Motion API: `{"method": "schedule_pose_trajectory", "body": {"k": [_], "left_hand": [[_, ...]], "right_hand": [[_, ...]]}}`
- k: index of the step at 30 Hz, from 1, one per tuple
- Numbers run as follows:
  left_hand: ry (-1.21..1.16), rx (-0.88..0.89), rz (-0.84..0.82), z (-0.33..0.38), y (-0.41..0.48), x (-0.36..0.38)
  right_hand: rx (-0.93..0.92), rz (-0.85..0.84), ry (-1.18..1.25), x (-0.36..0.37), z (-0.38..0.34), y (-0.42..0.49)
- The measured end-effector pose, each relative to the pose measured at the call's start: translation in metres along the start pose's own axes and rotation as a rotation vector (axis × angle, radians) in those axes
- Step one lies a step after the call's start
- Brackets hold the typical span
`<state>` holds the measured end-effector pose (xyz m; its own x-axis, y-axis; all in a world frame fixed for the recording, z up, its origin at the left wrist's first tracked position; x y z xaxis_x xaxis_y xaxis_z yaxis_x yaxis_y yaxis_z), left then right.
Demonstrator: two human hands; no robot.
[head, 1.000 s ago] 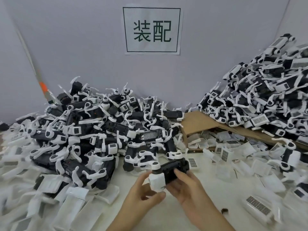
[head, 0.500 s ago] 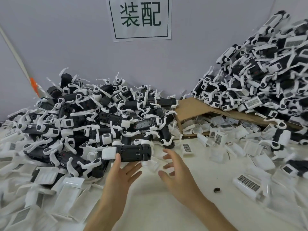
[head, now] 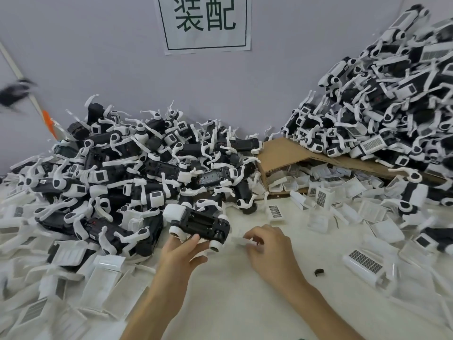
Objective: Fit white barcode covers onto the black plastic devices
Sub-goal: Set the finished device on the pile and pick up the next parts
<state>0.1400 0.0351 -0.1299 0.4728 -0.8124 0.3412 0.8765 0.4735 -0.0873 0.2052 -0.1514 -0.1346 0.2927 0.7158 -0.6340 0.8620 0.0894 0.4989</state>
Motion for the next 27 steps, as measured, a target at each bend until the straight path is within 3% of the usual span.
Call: {"method": "schedule_pose_trajectory", "body": {"k": [4,11,17,27], "left_hand": [[0.002,0.043,0.006,0.000,-0.001,0.001],[0.043,0.148,0.016,0.001,-0.001,-0.001],[0.122,0.212,-0.033,-0.002,-0.005,0.003],[0.206,0.259,-0.130,-0.003,-0.014,0.012]], "right_hand": [[-0.036,0.151,0.153,-0.010,-0.006,0.001],[-0.056,0.110,0.397,-0.015,-0.017,-0.001],[-0.111,0.149,0.413,-0.018,-0.025,-0.004],[-0.155,0.054,0.364,-0.015,-0.025,-0.009]]}}
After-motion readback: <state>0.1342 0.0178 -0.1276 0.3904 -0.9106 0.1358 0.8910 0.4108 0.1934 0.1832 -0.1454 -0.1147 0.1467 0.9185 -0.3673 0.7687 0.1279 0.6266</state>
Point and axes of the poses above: each hand's wrist, its own y-axis towards the middle knuckle, its own x-axis out of the palm, z = x × y, the point moved 2 cm from there along y, towards the middle knuckle, and after that the axes turned 13 degrees about z, right-handed, at the moved point
